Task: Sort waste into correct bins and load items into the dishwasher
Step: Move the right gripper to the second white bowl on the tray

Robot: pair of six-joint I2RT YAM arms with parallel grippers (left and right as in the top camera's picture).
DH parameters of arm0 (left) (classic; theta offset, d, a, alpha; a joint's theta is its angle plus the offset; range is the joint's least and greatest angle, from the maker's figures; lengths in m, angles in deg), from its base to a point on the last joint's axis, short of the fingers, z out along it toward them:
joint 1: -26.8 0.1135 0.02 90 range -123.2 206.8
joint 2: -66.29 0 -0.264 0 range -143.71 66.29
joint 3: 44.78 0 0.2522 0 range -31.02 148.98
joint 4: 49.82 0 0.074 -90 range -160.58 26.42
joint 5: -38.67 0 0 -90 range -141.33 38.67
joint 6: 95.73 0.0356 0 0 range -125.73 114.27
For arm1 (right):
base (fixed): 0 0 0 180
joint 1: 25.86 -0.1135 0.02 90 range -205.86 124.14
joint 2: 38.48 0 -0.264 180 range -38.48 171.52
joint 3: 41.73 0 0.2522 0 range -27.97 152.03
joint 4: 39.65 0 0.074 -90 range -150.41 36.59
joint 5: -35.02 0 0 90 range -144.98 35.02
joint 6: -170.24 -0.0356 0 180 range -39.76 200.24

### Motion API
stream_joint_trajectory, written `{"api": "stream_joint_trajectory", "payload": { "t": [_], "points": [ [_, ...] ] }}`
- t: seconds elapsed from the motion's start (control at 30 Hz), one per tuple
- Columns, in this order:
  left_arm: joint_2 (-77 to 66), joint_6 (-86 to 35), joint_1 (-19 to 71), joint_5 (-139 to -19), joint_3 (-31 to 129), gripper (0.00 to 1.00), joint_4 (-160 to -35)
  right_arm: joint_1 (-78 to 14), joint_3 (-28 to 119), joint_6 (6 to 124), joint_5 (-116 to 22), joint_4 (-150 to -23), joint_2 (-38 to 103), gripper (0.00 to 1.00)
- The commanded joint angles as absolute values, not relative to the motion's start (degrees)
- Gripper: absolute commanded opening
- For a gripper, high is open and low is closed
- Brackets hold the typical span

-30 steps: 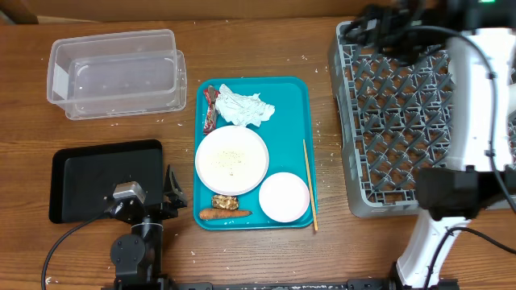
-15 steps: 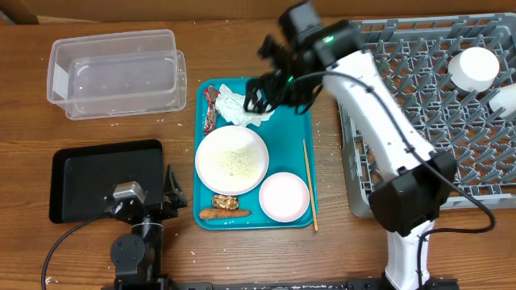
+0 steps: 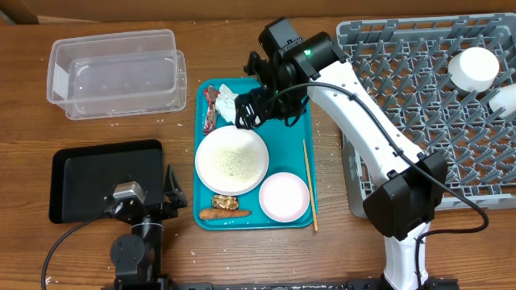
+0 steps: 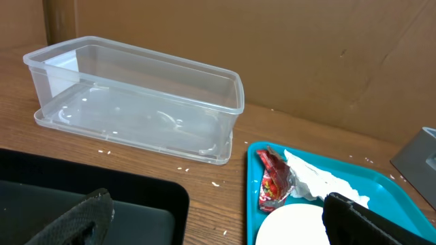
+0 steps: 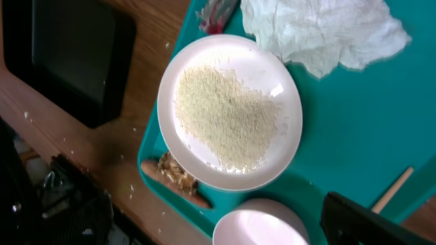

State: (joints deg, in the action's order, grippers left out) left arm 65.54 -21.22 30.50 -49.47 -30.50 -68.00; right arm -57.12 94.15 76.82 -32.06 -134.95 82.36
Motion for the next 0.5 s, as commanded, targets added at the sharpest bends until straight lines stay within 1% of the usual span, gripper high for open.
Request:
{"api": "stream_joint_trajectory", "payload": {
  "t": [0.0,0.1,0.23,0.47],
  "points": [
    [65.9,-21.6,30.1,-49.9,-30.7,1.0,-67.8,-57.4,93.1,72.6,-32.4,-139.7,82.1,1.0],
    [65.9,-21.6,30.1,-49.9,-30.7,1.0,-67.8,-57.8,91.5,68.0,-32.3,-143.0,82.1,1.0],
    [65.9,-21.6,30.1,-49.9,-30.7,1.0,-67.8,-60.4,86.2,66.0,-32.3,-143.3,82.1,1.0],
    [65.9,-21.6,30.1,-49.9,-30.7,1.0,-67.8,-66.8,73.7,57.3,-32.5,-135.4,82.1,1.0]
  ]
}}
